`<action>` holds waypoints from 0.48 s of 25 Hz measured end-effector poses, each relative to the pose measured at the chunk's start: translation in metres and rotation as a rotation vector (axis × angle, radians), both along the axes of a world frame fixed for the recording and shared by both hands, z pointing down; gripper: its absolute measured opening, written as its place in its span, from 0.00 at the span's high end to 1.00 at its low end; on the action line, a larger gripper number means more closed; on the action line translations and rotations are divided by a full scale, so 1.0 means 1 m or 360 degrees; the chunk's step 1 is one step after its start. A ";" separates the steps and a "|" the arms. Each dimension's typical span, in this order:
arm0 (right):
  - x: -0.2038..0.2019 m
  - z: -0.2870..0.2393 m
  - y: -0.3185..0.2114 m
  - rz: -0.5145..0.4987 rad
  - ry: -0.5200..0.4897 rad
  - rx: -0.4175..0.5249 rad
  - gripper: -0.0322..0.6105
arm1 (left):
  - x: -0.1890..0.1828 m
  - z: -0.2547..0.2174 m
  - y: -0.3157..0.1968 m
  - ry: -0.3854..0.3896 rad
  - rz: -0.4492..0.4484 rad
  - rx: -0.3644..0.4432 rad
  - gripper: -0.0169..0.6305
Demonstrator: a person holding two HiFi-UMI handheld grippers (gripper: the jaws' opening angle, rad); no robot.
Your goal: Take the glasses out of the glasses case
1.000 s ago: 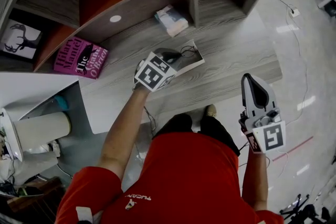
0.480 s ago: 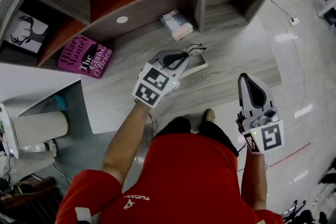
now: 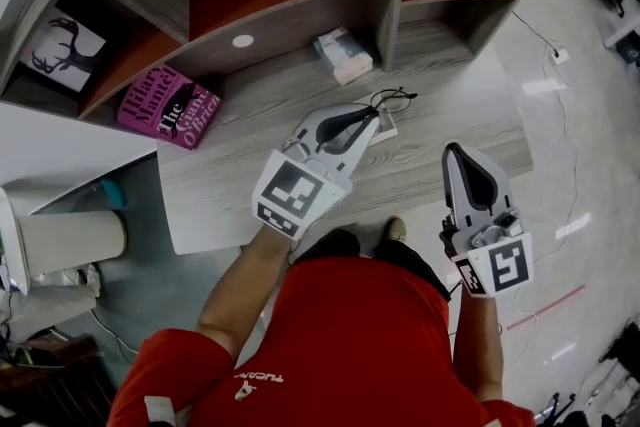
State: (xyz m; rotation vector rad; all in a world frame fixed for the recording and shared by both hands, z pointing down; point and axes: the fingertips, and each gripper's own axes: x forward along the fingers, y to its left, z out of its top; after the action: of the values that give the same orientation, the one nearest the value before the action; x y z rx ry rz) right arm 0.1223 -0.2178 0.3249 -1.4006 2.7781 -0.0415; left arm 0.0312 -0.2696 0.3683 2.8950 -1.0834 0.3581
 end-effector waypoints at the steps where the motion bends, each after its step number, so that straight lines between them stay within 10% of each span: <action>1: -0.002 -0.002 0.001 -0.0006 -0.0004 0.0008 0.94 | 0.001 -0.006 0.002 0.0032 -0.0005 0.0032 0.94; 12: -0.009 -0.019 0.016 -0.0031 -0.0021 0.0075 0.94 | 0.003 -0.062 0.031 0.0288 -0.0066 0.0220 0.94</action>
State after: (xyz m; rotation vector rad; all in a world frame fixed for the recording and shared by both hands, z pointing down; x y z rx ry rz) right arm 0.1132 -0.2018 0.3061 -1.3579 2.7631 0.0136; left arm 0.0338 -0.2388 0.3062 2.9453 -1.1793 0.0187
